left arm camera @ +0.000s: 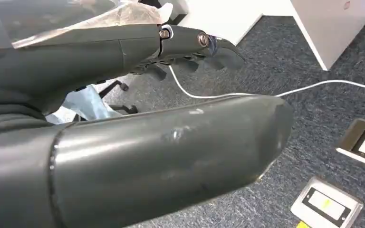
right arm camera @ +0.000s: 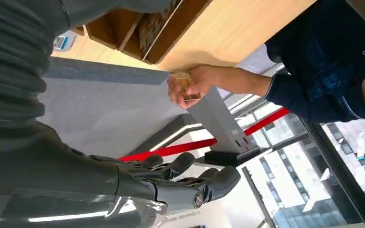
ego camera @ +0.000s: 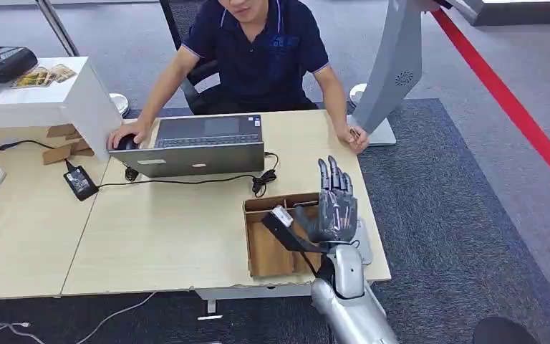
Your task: Pass the card to the sensor for recognition and then transmit it.
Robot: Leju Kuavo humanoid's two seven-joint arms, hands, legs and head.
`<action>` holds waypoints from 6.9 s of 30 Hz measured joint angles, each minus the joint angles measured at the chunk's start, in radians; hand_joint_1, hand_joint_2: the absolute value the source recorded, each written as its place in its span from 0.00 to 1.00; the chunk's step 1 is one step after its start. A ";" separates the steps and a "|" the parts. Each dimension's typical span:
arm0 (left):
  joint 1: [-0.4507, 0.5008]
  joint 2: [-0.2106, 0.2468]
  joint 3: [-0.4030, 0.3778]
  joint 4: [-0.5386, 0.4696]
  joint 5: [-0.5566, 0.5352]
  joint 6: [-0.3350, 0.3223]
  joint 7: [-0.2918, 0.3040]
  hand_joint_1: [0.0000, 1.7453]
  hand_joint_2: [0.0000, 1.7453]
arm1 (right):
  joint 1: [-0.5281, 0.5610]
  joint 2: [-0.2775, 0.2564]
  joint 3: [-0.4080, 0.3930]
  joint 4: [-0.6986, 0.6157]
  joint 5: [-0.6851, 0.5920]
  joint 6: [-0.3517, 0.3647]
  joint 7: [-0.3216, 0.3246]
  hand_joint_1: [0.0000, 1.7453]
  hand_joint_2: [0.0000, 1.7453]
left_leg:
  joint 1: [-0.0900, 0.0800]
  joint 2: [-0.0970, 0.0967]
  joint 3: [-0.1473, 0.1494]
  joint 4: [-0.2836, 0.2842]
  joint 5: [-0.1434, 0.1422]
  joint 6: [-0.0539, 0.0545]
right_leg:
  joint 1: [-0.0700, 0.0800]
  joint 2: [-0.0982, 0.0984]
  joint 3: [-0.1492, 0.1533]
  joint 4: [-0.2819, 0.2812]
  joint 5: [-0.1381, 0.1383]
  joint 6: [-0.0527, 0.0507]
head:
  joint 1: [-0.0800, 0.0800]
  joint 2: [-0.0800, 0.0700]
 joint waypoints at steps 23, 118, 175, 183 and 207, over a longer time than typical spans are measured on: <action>-0.001 0.000 0.000 0.000 0.006 0.000 0.000 0.00 0.00 | 0.000 -0.010 0.024 0.025 0.000 0.000 0.011 0.00 1.00 | 0.000 0.000 -0.001 0.000 0.000 0.000 | 0.000 0.000 -0.001 0.000 0.000 0.000 | 0.000 0.000; -0.001 0.006 -0.042 0.001 0.029 0.000 0.003 0.00 0.00 | -0.007 -0.020 0.033 0.043 -0.018 -0.001 0.015 0.27 1.00 | 0.000 0.000 -0.001 0.000 0.000 0.000 | 0.000 0.000 -0.002 0.000 0.000 0.000 | 0.000 0.000; -0.002 0.008 -0.048 0.001 0.050 0.000 0.009 0.00 0.00 | 0.001 -0.030 0.066 0.092 -0.043 -0.001 0.016 1.00 1.00 | 0.000 0.000 -0.003 0.000 0.000 0.000 | 0.000 0.000 -0.004 0.000 0.000 0.000 | 0.000 0.000; 0.001 0.009 -0.048 0.001 0.053 0.000 0.013 0.00 0.00 | 0.021 -0.030 0.055 0.074 -0.035 -0.002 -0.033 1.00 1.00 | 0.000 0.000 -0.003 0.000 0.000 0.000 | 0.000 0.000 -0.003 0.000 0.000 0.000 | 0.000 0.000; 0.029 0.019 0.031 0.000 0.038 0.000 0.031 0.00 0.00 | 0.281 0.024 -0.308 -0.979 -0.369 -0.005 -0.262 1.00 1.00 | 0.000 0.001 -0.003 0.000 -0.001 0.000 | 0.000 0.002 -0.004 -0.001 0.000 0.000 | 0.000 0.000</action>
